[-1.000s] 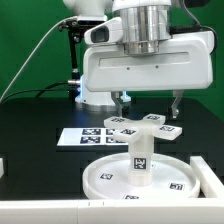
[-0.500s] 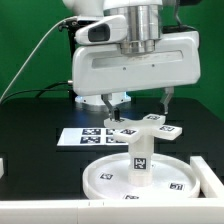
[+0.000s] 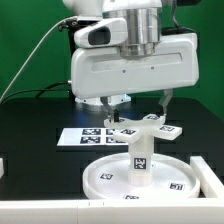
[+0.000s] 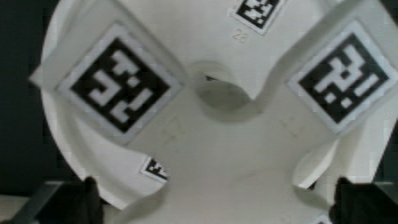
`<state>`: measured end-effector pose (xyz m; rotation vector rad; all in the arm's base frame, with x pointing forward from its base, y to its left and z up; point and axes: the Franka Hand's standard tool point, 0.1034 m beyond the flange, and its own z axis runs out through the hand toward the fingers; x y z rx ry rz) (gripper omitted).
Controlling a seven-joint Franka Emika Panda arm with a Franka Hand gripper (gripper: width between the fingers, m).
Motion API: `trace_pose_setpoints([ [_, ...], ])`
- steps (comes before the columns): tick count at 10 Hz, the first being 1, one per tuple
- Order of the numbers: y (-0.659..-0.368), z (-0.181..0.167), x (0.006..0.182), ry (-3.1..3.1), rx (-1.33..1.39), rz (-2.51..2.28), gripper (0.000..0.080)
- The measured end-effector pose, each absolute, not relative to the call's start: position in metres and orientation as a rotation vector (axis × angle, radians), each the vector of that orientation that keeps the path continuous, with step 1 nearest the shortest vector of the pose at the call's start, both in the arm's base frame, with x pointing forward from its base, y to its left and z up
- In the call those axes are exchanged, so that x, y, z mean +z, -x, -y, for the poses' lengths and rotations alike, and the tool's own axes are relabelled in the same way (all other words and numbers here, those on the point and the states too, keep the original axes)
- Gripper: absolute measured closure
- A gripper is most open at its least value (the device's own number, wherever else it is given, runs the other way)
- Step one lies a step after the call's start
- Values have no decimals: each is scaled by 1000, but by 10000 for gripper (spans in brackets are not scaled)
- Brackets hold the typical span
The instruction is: Assemble round table
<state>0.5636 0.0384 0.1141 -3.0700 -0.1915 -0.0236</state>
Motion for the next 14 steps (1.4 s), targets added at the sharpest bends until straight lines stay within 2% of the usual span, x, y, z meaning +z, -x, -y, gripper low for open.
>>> trace_pose_setpoints([
  [9, -559, -40, 98, 3081, 19, 142, 151],
  [11, -559, -39, 98, 3081, 18, 141, 360],
  [14, -559, -39, 98, 3083, 20, 102, 359],
])
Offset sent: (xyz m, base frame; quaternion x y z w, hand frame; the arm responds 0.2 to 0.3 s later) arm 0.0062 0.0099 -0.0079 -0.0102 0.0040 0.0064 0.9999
